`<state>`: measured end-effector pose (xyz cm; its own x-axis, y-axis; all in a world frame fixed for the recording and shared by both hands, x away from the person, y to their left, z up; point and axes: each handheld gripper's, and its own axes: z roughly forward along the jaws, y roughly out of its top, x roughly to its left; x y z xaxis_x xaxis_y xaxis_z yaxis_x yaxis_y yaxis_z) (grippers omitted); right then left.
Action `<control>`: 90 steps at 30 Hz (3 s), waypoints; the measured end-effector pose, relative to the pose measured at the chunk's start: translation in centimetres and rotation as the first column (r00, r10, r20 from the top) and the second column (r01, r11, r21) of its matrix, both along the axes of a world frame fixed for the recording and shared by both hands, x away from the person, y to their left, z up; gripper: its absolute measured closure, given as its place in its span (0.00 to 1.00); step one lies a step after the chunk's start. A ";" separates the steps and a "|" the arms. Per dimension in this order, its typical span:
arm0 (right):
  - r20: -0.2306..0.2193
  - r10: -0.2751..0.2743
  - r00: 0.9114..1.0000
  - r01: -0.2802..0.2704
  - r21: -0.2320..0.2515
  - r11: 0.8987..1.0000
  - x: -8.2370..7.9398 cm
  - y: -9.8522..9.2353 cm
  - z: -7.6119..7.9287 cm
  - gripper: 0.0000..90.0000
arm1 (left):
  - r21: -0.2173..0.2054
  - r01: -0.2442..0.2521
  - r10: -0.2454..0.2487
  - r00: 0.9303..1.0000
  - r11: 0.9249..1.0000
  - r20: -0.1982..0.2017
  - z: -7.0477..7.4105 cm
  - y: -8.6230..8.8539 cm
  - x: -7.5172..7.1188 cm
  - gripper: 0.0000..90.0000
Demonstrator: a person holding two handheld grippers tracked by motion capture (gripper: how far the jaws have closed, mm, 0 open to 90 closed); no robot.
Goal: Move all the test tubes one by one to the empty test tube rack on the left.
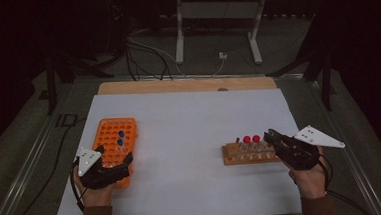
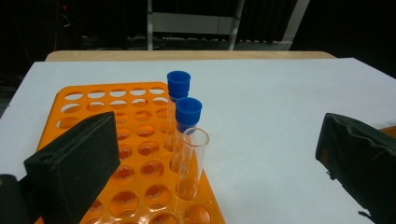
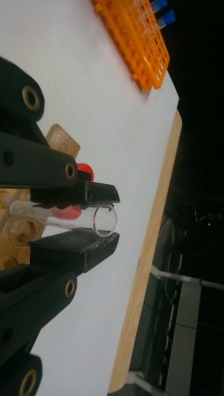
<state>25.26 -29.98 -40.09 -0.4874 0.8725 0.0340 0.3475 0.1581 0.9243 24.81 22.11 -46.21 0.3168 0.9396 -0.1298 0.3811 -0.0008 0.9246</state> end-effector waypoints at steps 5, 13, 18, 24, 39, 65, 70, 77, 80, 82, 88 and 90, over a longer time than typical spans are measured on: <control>0.001 0.031 1.000 -0.031 0.010 0.999 -0.2 0.5 0.2 0.84 | -0.007 0.001 0.000 1.000 1.000 0.028 0.8 -0.4 -0.5 0.00; 0.006 0.092 0.996 -0.092 0.014 0.996 -0.6 2.2 0.4 0.84 | 0.022 0.090 -0.091 0.995 0.996 0.046 2.1 -3.1 -0.8 0.01; 0.005 0.128 0.992 -0.128 0.021 0.991 -0.7 3.2 0.4 0.84 | 0.014 0.154 -0.155 0.987 0.988 0.050 2.8 -5.2 -0.5 0.01; -0.009 0.161 0.987 -0.160 0.027 0.987 -0.5 4.5 0.0 0.84 | 0.019 0.258 -0.259 0.964 0.966 0.060 3.3 -9.1 0.0 0.04; -0.027 0.194 0.981 -0.193 0.036 0.981 -0.3 6.0 -0.5 0.84 | 0.032 0.507 -0.508 0.861 0.861 0.020 2.7 -19.1 0.5 0.10; -0.060 0.259 0.964 -0.257 0.035 0.966 -0.5 7.7 -1.5 0.84 | 0.071 0.608 -0.610 0.793 0.791 -0.002 1.2 -24.5 1.1 0.76; -0.064 0.265 0.962 -0.264 0.033 0.964 -0.5 7.8 -1.5 0.84 | 0.083 0.619 -0.622 0.783 0.781 0.013 1.1 -24.6 1.0 0.83; -0.037 0.276 0.960 -0.275 0.039 0.961 -0.7 7.5 -1.2 0.70 | 0.104 0.599 -0.603 0.798 0.794 0.004 1.1 -24.3 1.2 0.85; -0.016 0.265 0.964 -0.263 0.064 0.963 -0.6 6.7 -0.6 0.53 | 0.087 0.579 -0.581 0.814 0.811 0.003 1.1 -23.5 1.5 0.85; -0.013 0.236 0.972 -0.235 0.062 0.970 -0.5 6.2 -0.5 0.40 | 0.082 0.567 -0.569 0.822 0.820 0.006 1.1 -22.9 1.6 0.85; -0.012 0.154 0.988 -0.153 0.074 0.985 0.0 4.6 -0.6 0.24 | 0.073 0.527 -0.529 0.848 0.847 0.010 1.3 -20.4 1.4 0.85; -0.015 0.123 0.992 -0.122 0.070 0.990 0.2 4.2 -0.8 0.18 | 0.062 0.509 -0.511 0.860 0.859 0.013 1.2 -19.3 1.3 0.85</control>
<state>25.45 -25.76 -40.85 -0.5891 0.8015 0.1024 0.3469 0.1364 0.9279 26.14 2.81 -44.98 0.7561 0.6510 -0.0672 0.2874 -0.2380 0.9278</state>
